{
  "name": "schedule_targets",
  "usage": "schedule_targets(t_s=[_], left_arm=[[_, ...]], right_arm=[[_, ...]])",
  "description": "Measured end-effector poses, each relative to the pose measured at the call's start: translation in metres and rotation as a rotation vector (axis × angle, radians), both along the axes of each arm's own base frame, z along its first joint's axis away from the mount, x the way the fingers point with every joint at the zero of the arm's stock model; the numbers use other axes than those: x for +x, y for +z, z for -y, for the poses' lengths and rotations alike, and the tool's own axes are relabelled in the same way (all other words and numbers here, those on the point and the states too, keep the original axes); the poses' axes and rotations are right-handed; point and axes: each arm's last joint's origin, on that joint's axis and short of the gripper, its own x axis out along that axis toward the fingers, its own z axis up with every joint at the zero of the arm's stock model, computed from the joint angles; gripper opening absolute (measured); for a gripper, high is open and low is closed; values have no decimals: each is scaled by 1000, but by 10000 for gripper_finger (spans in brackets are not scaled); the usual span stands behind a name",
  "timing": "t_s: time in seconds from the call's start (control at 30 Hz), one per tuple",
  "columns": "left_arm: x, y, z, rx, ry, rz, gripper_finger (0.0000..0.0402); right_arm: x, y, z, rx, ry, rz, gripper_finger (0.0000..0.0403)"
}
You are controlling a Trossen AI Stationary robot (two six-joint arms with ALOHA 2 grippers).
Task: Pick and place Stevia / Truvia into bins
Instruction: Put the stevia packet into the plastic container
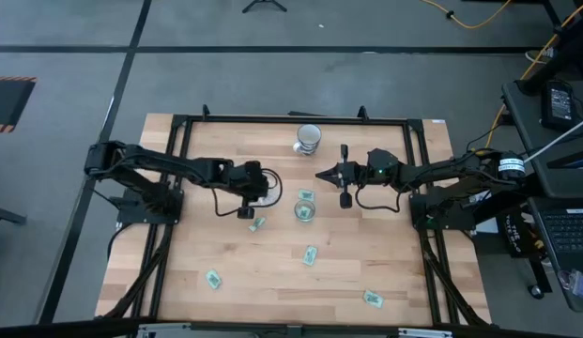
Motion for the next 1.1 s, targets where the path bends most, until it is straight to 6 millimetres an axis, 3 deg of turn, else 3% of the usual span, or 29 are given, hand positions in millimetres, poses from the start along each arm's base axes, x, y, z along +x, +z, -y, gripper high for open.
schedule_targets(t_s=[0.27, 0.83, 1.1], left_arm=[[6, -17, -3, 37, 31, -70, 2], [5, -18, -4, 41, 38, -71, 5], [5, -17, -4, 50, 46, -72, 50]], right_arm=[[0, 0, 0, -1, 0, 0, 7], [0, 0, 0, 0, 0, -3, 7], [0, -1, 0, 0, 0, -6, 7]])
